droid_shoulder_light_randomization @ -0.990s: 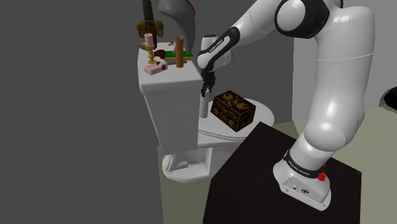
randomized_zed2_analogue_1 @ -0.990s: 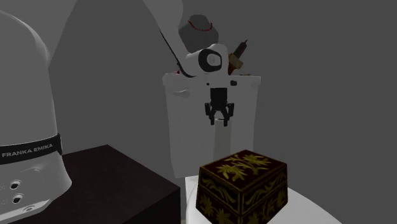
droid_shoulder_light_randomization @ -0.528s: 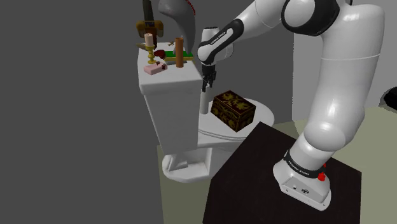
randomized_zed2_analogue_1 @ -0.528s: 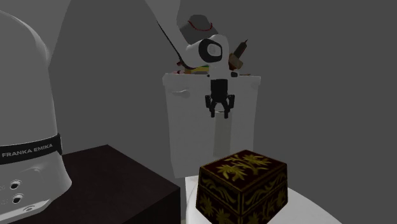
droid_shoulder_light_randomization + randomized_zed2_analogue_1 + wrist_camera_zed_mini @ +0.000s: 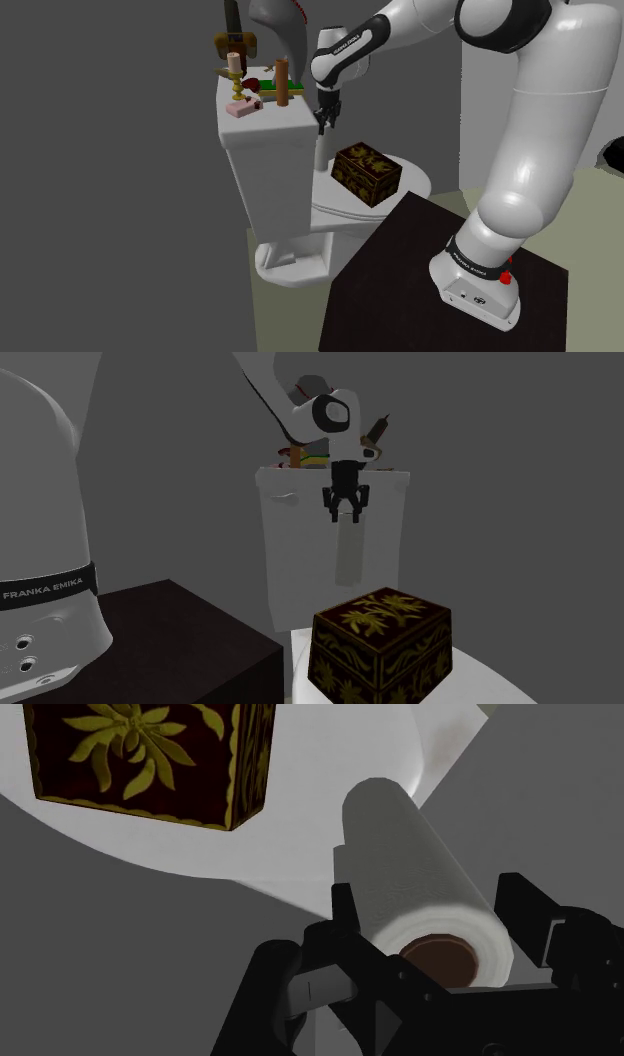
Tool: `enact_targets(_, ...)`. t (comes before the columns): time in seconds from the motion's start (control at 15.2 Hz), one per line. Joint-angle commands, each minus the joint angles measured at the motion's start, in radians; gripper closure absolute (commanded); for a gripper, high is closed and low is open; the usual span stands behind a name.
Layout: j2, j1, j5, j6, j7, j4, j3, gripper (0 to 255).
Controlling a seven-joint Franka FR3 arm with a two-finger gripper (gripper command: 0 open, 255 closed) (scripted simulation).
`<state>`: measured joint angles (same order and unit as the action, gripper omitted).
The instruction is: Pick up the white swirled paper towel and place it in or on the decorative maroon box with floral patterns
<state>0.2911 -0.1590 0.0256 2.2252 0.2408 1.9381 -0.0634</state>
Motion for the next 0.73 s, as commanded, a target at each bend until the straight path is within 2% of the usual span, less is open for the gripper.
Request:
enact_targets(0.0,-0.016,0.001,0.001,-0.024,-0.001,-0.008,0.000,255)
enact_targets(0.66,-0.074,0.002,0.003,-0.143,0.001,-0.069,-0.001,255)
